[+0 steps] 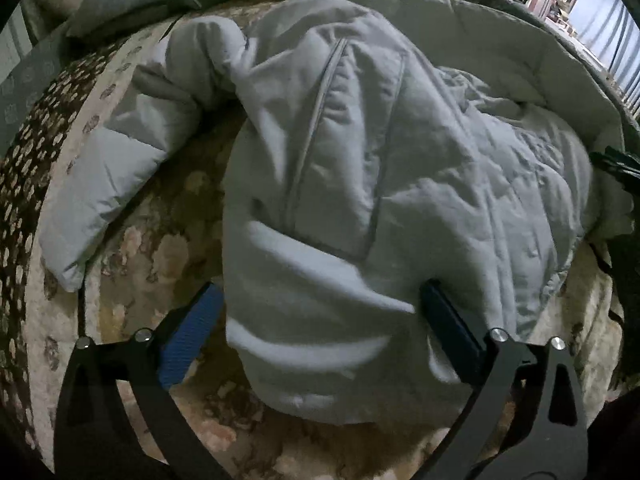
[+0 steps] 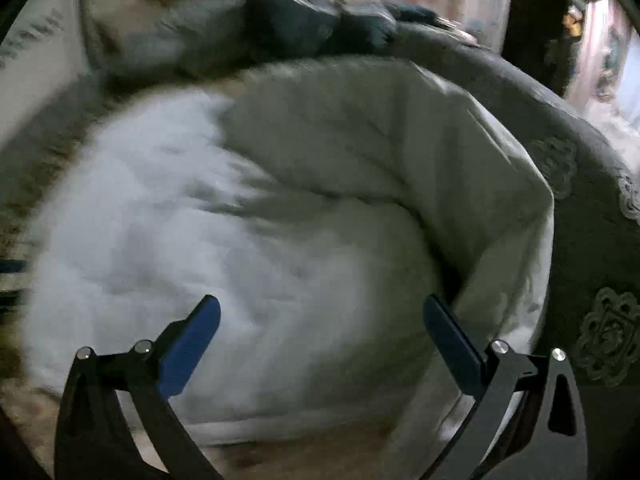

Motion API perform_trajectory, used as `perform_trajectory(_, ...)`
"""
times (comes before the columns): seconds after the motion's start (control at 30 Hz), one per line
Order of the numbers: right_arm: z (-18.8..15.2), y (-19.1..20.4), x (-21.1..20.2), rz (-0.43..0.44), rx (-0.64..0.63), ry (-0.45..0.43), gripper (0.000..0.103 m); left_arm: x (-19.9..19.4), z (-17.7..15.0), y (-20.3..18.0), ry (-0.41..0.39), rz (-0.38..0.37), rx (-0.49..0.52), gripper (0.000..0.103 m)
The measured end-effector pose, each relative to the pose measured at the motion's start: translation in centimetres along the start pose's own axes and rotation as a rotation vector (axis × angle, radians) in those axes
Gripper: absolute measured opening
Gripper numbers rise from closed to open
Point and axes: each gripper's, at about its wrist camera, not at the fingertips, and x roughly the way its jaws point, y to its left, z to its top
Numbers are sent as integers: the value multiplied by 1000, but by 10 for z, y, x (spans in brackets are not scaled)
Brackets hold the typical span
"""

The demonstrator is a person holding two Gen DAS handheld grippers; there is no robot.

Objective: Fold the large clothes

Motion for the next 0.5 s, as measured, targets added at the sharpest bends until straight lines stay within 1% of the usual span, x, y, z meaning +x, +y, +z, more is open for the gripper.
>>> perform_trajectory(0.03,1,-4,10,-26,23,34,101,6,0,-1,-3,-9,10,100)
perform_trajectory(0.07,0,-12,25,-32,66,71,101,9,1,-1,0,-10,9,100)
perform_trajectory(0.1,-6,-18,32,-30,78,85,102,18,1,-1,14,-11,-2,100)
perform_trajectory(0.13,-10,-19,39,-37,72,100,102,25,2,0,33,-9,-9,100)
perform_trajectory(0.2,-13,-19,48,-50,30,112,102,44,2,-2,70,22,-7,100)
perform_trajectory(0.27,-17,-19,51,-23,38,129,101,58,2,-7,75,51,-4,100)
perform_trajectory(0.3,-17,-20,54,5,48,146,95,65,2,-9,69,59,-1,100)
perform_trajectory(0.33,-16,-21,56,47,60,160,79,69,3,-10,76,62,-5,100)
perform_trajectory(0.37,-16,-22,56,67,58,164,73,73,3,-9,84,60,-16,100)
perform_trajectory(0.4,-16,-18,47,77,50,164,57,77,5,-9,99,56,-25,100)
perform_trajectory(0.43,-15,-19,46,92,44,164,43,78,6,-9,110,54,-29,100)
perform_trajectory(0.47,-16,-22,45,112,48,165,38,79,8,-8,123,50,-30,99)
perform_trajectory(0.5,-17,-25,42,131,54,161,29,78,10,-9,129,29,-25,86)
